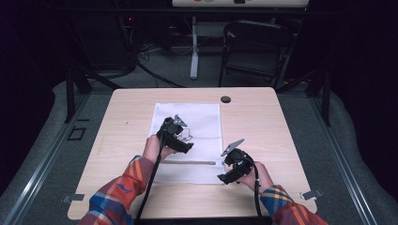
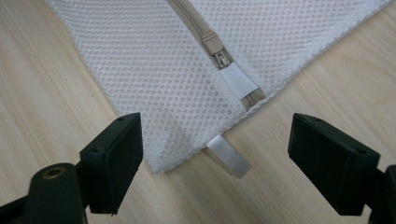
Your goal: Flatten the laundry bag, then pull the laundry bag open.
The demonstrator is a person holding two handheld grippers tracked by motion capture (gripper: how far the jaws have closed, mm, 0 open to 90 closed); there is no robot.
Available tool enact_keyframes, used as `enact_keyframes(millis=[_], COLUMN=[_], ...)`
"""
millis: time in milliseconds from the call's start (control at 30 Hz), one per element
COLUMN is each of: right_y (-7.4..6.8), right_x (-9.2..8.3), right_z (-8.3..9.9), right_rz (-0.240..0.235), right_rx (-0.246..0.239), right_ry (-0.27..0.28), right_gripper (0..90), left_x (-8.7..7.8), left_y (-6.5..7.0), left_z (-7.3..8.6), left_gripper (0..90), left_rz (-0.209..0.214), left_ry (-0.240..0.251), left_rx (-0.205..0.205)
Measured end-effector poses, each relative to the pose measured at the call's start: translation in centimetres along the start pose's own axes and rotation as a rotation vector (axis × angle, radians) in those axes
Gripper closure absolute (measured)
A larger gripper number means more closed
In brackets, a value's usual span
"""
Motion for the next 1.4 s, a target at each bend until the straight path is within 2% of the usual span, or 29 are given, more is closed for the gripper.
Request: enact_keyframes(millis=[267,400,567,767,900,1000,1033,1100,1200,1400], right_y=[0.3,0.4,0.5,0.6,0.5,0.4,0.4,0.5,0.5,0.4], right_x=[-0.1,0.0,0.0,0.1,0.3,0.5,0.5,0.5,0.6,1.3], right_z=[0.1,0.2,0.1,0.0,-0.3,-0.3,-0.3,-0.4,-0.4,-0.7], right_rz=[0.005,0.005,0.008,0.015,0.036,0.034,0.033,0.043,0.03,0.024], right_rx=[0.003,0.012,0.013,0.018,0.027,0.037,0.034,0.026,0.03,0.024], right_ry=[0.004,0.012,0.015,0.045,0.056,0.069,0.069,0.07,0.074,0.064], right_gripper=[19.2,21.1,26.5,32.5,42.0,51.1,53.8,60.7,68.0,79.5], left_x=[0.8,1.3,2.1,3.2,3.7,4.0,4.1,4.2,4.3,4.7], left_y=[1.1,1.6,2.5,3.8,4.4,4.8,4.9,5.0,5.1,5.3], left_z=[-0.1,-0.2,-0.1,-0.1,-0.3,-0.4,-0.4,-0.4,-0.4,-0.5], left_gripper=[13.0,13.8,15.7,18.7,21.1,23.7,24.9,27.2,31.2,39.7], left_rz=[0.041,0.083,0.168,0.208,0.222,0.233,0.235,0.24,0.247,0.26], left_ry=[-0.007,-0.016,-0.019,-0.046,-0.053,-0.054,-0.052,-0.046,-0.039,-0.045], left_rx=[0.014,0.032,0.058,0.091,0.101,0.11,0.122,0.12,0.11,0.12])
Point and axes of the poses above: each handheld gripper's, and its own axes: x roughly forward along the jaws, z roughly out of its underside, y roughly to its right, the point moved 1 cm from there along x, roughly forward along the jaws, and after that the axes turned 6 degrees about -y, right-handed, at the moved point
